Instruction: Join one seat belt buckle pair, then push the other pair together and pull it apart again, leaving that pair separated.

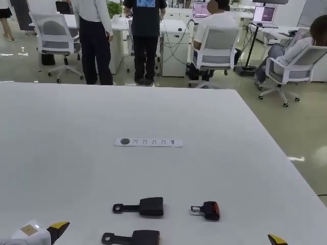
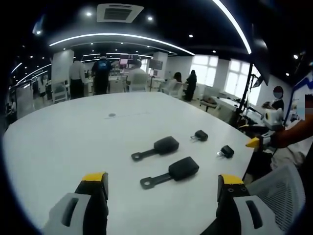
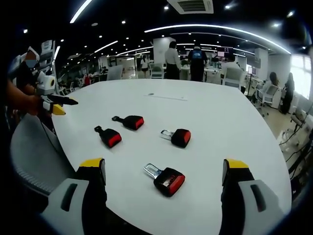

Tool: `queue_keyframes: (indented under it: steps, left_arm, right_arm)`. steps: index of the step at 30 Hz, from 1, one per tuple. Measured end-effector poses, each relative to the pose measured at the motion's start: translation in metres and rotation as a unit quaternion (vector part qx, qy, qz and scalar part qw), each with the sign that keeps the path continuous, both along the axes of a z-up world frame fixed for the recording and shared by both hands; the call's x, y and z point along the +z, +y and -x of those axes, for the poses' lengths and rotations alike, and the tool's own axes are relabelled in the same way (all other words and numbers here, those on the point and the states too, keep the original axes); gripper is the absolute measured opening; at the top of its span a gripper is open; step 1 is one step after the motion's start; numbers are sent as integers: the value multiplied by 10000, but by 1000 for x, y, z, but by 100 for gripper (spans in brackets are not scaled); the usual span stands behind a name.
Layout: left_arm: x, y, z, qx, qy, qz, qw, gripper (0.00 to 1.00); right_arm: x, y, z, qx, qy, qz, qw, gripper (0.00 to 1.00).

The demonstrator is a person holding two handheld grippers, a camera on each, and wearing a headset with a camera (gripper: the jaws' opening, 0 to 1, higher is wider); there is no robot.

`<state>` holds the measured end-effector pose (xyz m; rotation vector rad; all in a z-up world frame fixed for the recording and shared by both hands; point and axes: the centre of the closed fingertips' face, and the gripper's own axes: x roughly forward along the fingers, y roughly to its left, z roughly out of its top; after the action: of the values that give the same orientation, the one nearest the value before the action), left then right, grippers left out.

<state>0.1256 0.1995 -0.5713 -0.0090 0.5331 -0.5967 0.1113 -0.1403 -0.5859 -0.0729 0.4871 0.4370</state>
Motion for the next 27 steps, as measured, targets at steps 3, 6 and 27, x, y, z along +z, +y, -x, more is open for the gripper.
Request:
queue_keyframes:
  steps: [3, 6, 27]
  left_arm:
    - [5, -3, 2, -1, -9, -4, 10000, 95]
    - [3, 0, 0, -9, -4, -20, 10000, 95]
    - [1, -3, 2, -47, 13, -59, 10000, 95]
  right_arm:
    - [-3, -1, -2, 4, -10, -5, 10000, 99]
    - [-3, -1, -3, 11, -23, -9, 10000, 99]
    - [-3, 3, -2, 114, 45, 0, 9999, 99]
